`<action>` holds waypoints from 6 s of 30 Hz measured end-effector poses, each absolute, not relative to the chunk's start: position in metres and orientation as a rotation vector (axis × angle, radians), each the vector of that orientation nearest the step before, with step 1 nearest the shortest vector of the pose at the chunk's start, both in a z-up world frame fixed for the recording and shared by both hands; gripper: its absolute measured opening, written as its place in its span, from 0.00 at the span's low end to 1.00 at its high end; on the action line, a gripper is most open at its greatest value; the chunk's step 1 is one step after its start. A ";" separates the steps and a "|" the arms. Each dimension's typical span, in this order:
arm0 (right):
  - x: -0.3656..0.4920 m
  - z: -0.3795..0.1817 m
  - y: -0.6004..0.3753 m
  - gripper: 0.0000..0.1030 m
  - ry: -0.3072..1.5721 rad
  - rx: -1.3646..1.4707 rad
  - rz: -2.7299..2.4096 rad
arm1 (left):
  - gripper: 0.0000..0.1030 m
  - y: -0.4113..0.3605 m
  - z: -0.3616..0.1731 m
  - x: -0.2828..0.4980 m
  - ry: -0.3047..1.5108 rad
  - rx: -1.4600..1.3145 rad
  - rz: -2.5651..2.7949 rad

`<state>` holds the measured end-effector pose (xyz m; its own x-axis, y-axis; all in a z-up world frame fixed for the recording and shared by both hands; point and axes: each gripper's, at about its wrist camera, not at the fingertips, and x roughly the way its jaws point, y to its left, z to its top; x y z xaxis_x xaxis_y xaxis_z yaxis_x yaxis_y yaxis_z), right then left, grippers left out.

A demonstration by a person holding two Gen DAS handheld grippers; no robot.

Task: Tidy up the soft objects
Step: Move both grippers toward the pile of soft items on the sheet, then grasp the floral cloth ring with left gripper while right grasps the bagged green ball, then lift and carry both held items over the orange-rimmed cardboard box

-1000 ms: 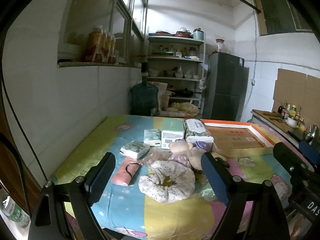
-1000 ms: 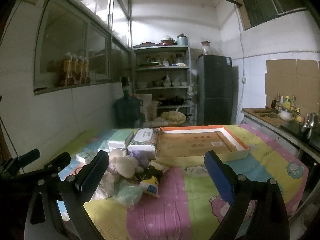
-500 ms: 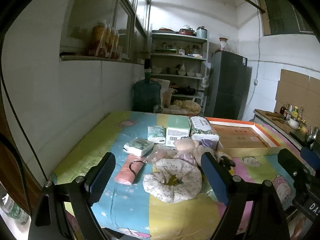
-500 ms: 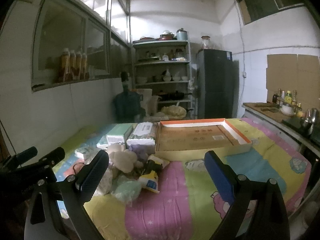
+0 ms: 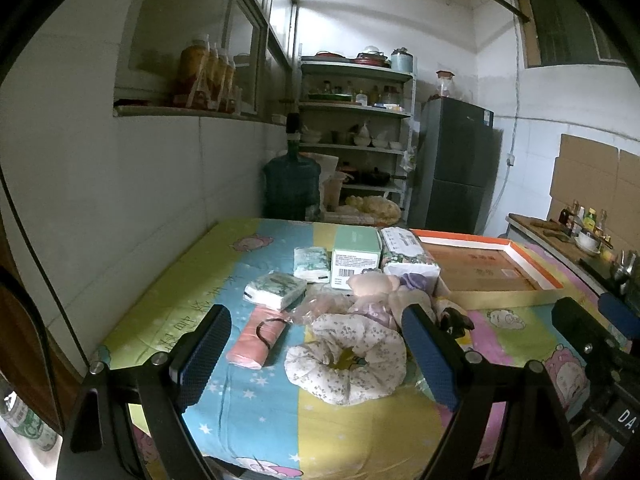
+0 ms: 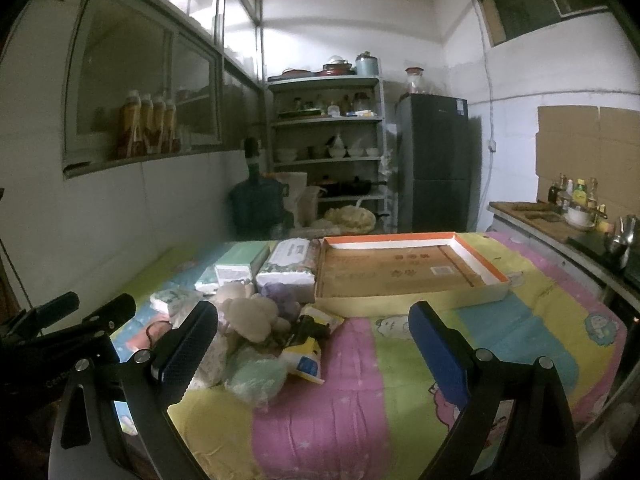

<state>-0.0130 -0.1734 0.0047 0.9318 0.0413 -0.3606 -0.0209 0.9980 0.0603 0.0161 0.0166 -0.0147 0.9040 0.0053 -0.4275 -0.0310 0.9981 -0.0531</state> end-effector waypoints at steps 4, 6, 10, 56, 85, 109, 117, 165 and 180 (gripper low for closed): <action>-0.012 0.003 -0.171 0.94 0.374 0.052 0.037 | 0.85 0.018 -0.017 0.016 0.441 -0.061 0.016; -0.012 0.002 -0.170 0.94 0.375 0.050 0.040 | 0.85 0.017 -0.016 0.016 0.441 -0.059 0.019; -0.010 0.000 -0.167 0.94 0.382 0.046 0.048 | 0.85 0.018 -0.018 0.016 0.445 -0.065 0.018; 0.063 -0.098 -0.141 0.46 0.632 0.119 0.250 | 0.85 0.053 -0.088 0.057 0.575 -0.105 -0.090; 0.044 -0.077 -0.156 0.44 0.533 0.110 0.263 | 0.15 0.022 -0.112 0.080 0.647 -0.090 -0.138; 0.032 -0.030 -0.184 0.44 0.381 0.121 0.252 | 0.14 -0.004 -0.035 0.067 0.478 -0.036 -0.115; 0.035 -0.015 -0.205 0.44 0.334 0.129 0.233 | 0.14 -0.032 -0.015 0.075 0.441 -0.009 -0.146; 0.159 -0.014 -0.432 0.44 0.424 0.139 0.050 | 0.14 -0.240 -0.032 0.227 0.593 -0.072 -0.326; 0.211 -0.052 -0.435 0.44 0.583 0.141 0.108 | 0.14 -0.257 -0.069 0.262 0.725 -0.043 -0.287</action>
<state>0.2113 -0.4354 -0.0520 0.8298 0.1414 -0.5399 -0.0616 0.9846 0.1633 0.2616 -0.2575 -0.0687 0.7114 -0.2732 -0.6475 0.2436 0.9601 -0.1374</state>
